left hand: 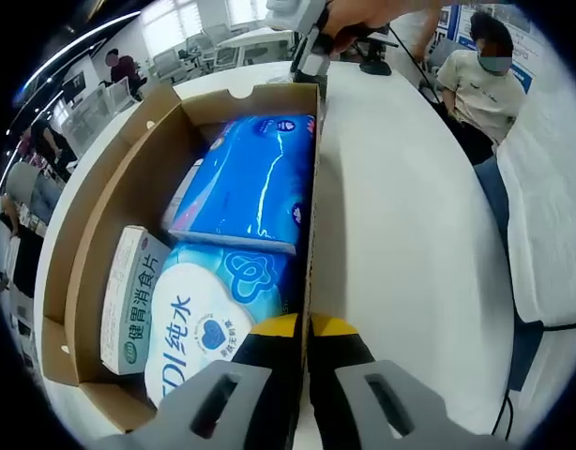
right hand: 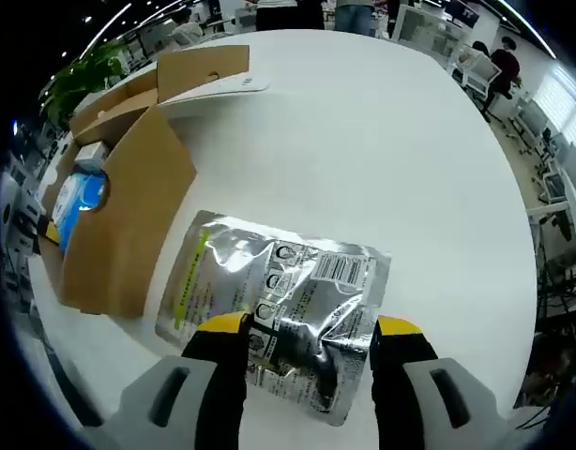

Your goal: Operate the shoe box by opening the lid, removing the specified soft item, and placing it in the target area until the item is outside and the box remains undamaged.

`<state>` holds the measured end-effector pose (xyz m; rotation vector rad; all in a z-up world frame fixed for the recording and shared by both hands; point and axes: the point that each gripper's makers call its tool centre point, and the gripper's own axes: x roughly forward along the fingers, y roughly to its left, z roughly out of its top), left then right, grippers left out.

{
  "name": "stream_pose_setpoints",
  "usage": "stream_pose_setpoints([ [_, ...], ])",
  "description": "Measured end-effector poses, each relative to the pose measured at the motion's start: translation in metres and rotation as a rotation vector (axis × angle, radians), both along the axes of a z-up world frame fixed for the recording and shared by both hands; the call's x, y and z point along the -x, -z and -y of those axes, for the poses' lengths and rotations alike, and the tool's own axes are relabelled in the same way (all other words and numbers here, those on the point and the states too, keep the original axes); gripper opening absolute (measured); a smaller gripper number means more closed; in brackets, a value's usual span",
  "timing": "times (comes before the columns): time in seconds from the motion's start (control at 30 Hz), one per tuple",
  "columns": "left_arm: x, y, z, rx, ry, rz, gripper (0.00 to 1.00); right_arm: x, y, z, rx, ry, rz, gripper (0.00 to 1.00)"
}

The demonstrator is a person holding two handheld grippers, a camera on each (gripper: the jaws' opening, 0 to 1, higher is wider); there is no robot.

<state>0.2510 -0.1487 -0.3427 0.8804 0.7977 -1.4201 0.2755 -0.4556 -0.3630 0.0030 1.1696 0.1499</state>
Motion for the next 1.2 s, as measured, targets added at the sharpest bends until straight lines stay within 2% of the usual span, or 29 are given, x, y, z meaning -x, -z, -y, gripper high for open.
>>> stream_pose_setpoints([
  [0.07, -0.001, 0.000, -0.001, -0.001, 0.000, -0.003, 0.01, 0.002, 0.000, 0.002, 0.019, 0.001, 0.001, 0.53],
  [0.1, 0.000, 0.000, -0.001, -0.003, -0.003, -0.005, 0.01, 0.007, 0.003, 0.015, 0.112, -0.025, -0.026, 0.53],
  [0.13, 0.000, 0.000, -0.001, -0.003, -0.007, -0.006, 0.01, 0.004, 0.002, 0.016, 0.143, -0.058, -0.002, 0.53],
  [0.33, 0.001, 0.000, -0.002, -0.007, -0.008, 0.001, 0.01, 0.006, -0.001, 0.019, 0.170, -0.077, 0.002, 0.53],
  [0.57, 0.002, -0.001, -0.002, -0.009, -0.006, 0.003, 0.01, 0.005, -0.011, 0.016, 0.162, -0.066, 0.048, 0.54],
  [0.8, 0.002, -0.001, -0.002, -0.011, -0.004, 0.005, 0.01, 0.001, -0.021, -0.011, 0.096, -0.053, 0.125, 0.54],
  [0.97, 0.002, 0.000, -0.003, -0.013, -0.002, -0.001, 0.01, 0.004, -0.016, -0.029, 0.080, -0.040, 0.161, 0.58],
  [1.2, 0.003, 0.001, -0.004, -0.018, -0.003, 0.000, 0.01, 0.017, -0.002, -0.033, 0.101, -0.013, 0.146, 0.60],
])
